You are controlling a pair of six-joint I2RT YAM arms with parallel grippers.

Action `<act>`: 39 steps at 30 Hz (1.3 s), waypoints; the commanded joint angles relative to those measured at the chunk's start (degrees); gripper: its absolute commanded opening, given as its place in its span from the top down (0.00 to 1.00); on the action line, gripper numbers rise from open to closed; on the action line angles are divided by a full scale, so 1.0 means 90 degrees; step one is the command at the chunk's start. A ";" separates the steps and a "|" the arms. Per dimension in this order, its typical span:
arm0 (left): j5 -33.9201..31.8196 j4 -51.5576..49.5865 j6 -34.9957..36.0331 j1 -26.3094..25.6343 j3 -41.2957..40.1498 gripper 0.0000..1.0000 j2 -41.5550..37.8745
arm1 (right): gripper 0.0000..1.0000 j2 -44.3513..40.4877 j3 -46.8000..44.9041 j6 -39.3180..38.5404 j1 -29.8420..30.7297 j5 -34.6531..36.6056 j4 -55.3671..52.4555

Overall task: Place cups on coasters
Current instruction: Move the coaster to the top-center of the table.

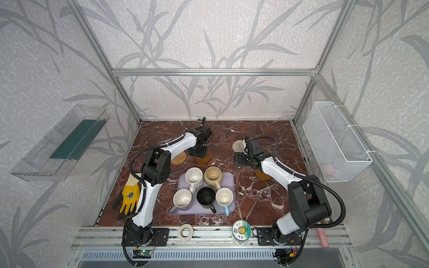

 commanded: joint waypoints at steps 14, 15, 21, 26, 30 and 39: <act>-0.0058 0.0062 -0.0231 0.0233 -0.0652 0.52 -0.0244 | 0.09 0.0100 0.0336 -0.0025 0.0023 -0.0068 0.0028; -0.0070 0.0034 -0.0255 0.0256 -0.0637 0.52 -0.0260 | 0.09 0.0129 0.0393 -0.0040 0.0025 -0.0087 -0.0019; 0.0366 0.0135 -0.0216 0.0351 -0.0425 0.42 -0.0340 | 0.08 0.0202 0.0580 -0.0112 0.0025 -0.0066 -0.0047; 0.0482 -0.0243 -0.0278 0.0433 0.0208 0.35 -0.0366 | 0.05 0.0365 0.0907 -0.0375 -0.0045 0.0193 -0.0194; 0.0432 -0.0548 -0.0356 0.0441 0.0521 0.33 -0.0506 | 0.04 0.0539 0.1187 -0.0452 -0.0214 0.0372 -0.0278; 0.1494 0.0066 -0.0479 0.0443 0.0172 0.01 -0.1712 | 0.01 0.1489 0.2067 -0.0710 -0.0638 0.0290 -0.0802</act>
